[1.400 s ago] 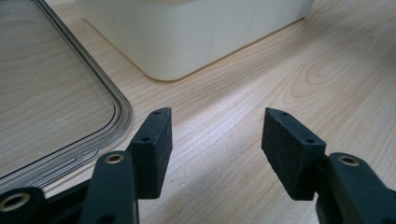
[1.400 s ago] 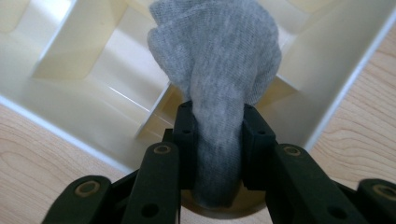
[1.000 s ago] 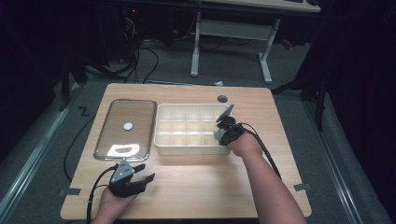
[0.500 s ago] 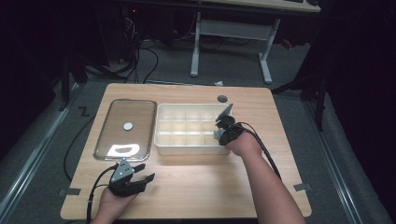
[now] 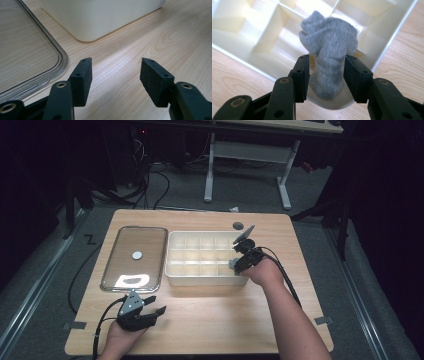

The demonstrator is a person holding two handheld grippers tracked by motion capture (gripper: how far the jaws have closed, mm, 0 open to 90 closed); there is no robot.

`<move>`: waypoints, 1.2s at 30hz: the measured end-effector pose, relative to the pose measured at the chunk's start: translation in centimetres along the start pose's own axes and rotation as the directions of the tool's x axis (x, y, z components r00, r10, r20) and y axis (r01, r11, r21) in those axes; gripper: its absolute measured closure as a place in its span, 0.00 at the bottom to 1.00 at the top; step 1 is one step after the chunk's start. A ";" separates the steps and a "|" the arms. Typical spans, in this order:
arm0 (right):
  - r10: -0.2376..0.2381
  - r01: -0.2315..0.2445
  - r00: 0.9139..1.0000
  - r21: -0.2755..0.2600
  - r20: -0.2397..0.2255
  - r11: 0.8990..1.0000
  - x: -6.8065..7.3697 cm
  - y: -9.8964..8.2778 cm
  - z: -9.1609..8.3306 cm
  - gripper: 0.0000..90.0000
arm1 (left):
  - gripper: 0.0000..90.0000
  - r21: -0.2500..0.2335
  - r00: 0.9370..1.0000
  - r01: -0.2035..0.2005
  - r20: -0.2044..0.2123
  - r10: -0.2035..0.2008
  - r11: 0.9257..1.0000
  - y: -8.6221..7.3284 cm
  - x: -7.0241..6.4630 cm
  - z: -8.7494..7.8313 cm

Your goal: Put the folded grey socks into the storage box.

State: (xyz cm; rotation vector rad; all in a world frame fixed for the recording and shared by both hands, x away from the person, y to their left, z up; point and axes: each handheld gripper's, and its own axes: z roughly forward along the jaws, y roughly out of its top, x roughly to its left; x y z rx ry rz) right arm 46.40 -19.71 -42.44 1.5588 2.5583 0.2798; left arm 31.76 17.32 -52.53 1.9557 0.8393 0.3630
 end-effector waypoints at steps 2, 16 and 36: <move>0.009 -0.009 1.000 -0.025 -0.006 1.000 -0.1 0.2 -0.5 0.64 | 0.49 0.004 1.000 -0.002 0.001 0.002 1.000 0.0 0.0 0.0; 0.018 -0.016 0.999 -0.044 0.042 0.999 -0.1 0.9 0.2 0.94 | 0.49 0.006 1.000 -0.001 -0.002 0.001 1.000 -0.1 0.1 0.1; -0.024 0.023 0.999 0.033 0.044 0.999 0.1 0.7 1.8 1.00 | 0.49 0.016 1.000 -0.005 0.004 0.005 1.000 -0.1 0.0 0.1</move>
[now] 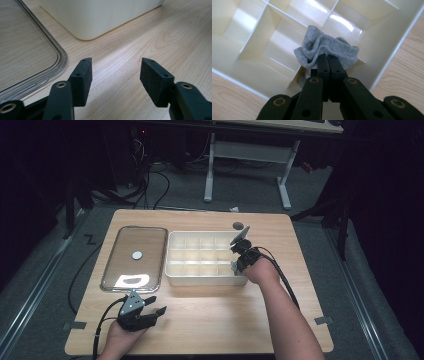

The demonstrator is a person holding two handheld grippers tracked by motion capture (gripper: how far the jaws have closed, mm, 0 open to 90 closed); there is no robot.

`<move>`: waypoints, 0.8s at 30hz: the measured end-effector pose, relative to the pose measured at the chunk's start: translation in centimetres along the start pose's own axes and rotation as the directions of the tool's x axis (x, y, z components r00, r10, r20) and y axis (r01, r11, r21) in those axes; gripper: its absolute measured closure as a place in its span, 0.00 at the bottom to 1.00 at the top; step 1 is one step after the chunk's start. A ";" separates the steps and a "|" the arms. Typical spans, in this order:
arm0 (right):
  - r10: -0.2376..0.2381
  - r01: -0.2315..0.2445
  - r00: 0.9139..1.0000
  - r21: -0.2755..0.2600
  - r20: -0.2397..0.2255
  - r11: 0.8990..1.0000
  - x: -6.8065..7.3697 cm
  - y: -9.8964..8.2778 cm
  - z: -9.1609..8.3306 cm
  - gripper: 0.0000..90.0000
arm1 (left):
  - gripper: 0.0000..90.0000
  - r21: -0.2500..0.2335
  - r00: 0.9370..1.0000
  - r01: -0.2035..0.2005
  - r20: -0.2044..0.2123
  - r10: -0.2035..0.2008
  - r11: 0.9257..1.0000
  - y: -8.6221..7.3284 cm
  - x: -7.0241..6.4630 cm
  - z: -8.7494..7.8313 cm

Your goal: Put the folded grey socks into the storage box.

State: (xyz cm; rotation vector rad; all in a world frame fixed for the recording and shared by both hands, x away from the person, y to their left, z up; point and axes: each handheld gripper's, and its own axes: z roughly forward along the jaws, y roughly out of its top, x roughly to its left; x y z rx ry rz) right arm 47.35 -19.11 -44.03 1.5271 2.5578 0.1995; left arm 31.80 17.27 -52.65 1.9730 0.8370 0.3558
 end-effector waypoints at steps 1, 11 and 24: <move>0.002 -0.002 1.000 -0.003 -0.004 1.000 -0.1 0.0 0.1 1.00 | 0.49 -0.001 1.000 0.000 -0.001 0.000 1.000 0.0 0.0 0.0; 0.018 -0.017 1.000 0.040 -0.018 0.999 -0.2 -0.1 1.7 1.00 | 0.49 0.002 1.000 -0.002 0.002 0.002 1.000 0.0 -0.1 0.1; 0.042 -0.040 0.999 0.083 -0.024 0.996 -0.2 0.3 1.7 0.98 | 0.49 0.003 1.000 0.000 0.004 0.000 1.000 0.0 0.0 0.2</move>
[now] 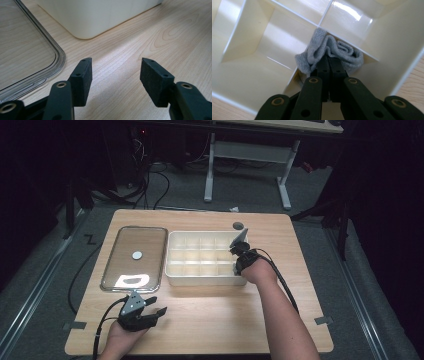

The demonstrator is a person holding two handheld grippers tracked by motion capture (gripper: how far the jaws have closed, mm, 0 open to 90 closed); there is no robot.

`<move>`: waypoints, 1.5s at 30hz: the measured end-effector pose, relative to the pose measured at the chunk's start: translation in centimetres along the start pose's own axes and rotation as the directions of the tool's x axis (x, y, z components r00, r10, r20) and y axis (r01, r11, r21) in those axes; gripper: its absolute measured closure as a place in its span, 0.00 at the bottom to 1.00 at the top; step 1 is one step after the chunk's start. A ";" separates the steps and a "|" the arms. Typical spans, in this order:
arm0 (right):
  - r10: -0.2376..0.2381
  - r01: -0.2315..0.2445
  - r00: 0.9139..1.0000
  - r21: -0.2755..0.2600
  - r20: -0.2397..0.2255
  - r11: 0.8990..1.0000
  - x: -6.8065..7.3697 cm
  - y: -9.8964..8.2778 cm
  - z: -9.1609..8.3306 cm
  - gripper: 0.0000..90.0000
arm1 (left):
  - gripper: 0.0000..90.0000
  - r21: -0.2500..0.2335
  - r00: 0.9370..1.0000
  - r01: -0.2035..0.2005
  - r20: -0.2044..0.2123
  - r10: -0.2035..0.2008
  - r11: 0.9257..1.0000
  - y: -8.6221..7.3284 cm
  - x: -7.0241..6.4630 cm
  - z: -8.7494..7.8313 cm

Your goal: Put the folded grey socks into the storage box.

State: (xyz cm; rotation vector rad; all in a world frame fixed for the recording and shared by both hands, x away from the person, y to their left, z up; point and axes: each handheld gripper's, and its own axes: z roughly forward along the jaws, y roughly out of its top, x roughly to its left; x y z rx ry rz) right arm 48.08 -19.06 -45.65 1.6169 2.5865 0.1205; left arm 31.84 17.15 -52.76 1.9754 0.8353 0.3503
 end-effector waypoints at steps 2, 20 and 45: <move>0.013 -0.013 1.000 -0.013 -0.011 1.000 -0.2 -0.2 -0.6 0.96 | 0.49 0.001 1.000 0.000 0.000 0.000 1.000 0.0 0.0 0.0; 0.000 0.000 1.000 -0.060 -0.003 0.998 0.3 0.6 -0.6 1.00 | 0.49 0.005 1.000 0.000 -0.003 0.000 1.000 -0.1 0.1 0.0; 0.065 -0.064 0.998 -0.056 0.023 0.996 -1.0 -0.2 -1.4 0.93 | 0.49 0.006 1.000 0.000 0.002 0.000 1.000 -0.1 -0.1 0.0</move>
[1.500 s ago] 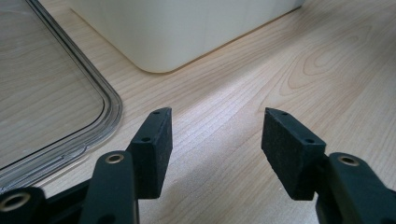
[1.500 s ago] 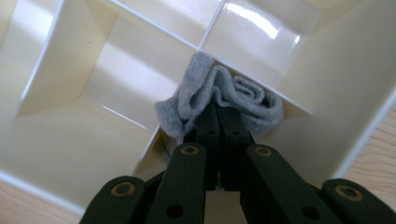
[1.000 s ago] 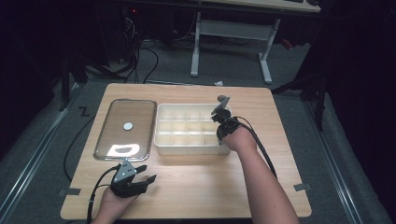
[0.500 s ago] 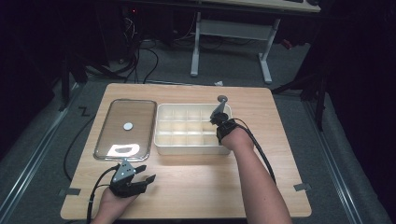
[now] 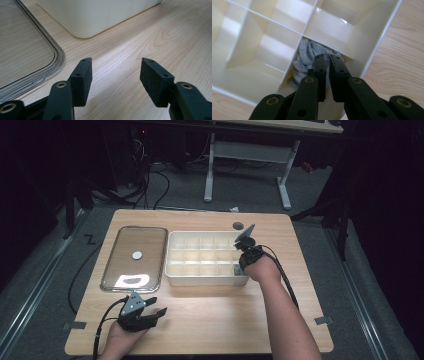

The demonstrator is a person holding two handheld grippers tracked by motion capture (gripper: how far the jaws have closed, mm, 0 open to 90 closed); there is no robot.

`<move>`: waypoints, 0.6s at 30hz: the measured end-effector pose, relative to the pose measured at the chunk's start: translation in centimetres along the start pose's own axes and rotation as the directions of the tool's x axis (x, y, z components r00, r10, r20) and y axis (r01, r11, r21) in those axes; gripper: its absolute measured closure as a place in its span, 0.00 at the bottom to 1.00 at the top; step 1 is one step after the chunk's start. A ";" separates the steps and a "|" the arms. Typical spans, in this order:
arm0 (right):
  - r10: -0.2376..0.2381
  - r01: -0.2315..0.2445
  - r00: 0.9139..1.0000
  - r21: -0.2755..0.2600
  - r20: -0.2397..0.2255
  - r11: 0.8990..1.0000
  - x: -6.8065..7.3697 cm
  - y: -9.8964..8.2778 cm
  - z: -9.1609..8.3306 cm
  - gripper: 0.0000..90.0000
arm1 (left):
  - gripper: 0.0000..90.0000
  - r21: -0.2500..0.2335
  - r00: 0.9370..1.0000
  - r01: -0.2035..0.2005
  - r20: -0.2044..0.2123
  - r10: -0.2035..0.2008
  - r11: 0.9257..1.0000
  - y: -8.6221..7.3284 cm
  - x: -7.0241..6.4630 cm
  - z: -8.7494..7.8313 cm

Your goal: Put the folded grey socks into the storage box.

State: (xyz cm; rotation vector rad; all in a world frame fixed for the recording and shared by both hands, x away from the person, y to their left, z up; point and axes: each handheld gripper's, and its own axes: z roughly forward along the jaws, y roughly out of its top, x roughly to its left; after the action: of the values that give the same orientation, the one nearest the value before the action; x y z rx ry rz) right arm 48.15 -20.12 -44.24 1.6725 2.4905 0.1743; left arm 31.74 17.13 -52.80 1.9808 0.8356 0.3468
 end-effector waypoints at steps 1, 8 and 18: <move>0.000 0.000 1.000 0.011 0.000 1.000 0.0 0.0 0.4 0.92 | 0.49 0.001 1.000 0.002 0.001 -0.002 1.000 0.0 0.0 0.0; 0.050 -0.048 0.997 0.053 -0.050 0.997 -0.2 0.6 1.0 0.80 | 0.49 0.001 1.000 0.004 0.001 -0.004 1.000 -0.1 0.1 0.0; -0.020 0.023 0.999 0.082 -0.035 0.996 -0.1 0.8 1.5 0.94 | 0.49 0.003 1.000 -0.001 0.001 0.001 1.000 -0.1 -0.1 0.0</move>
State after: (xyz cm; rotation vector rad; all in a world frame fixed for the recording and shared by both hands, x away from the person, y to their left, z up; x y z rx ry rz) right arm 49.23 -19.91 -45.56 1.6870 2.5730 0.1001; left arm 31.68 17.10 -52.88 1.9845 0.8348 0.3448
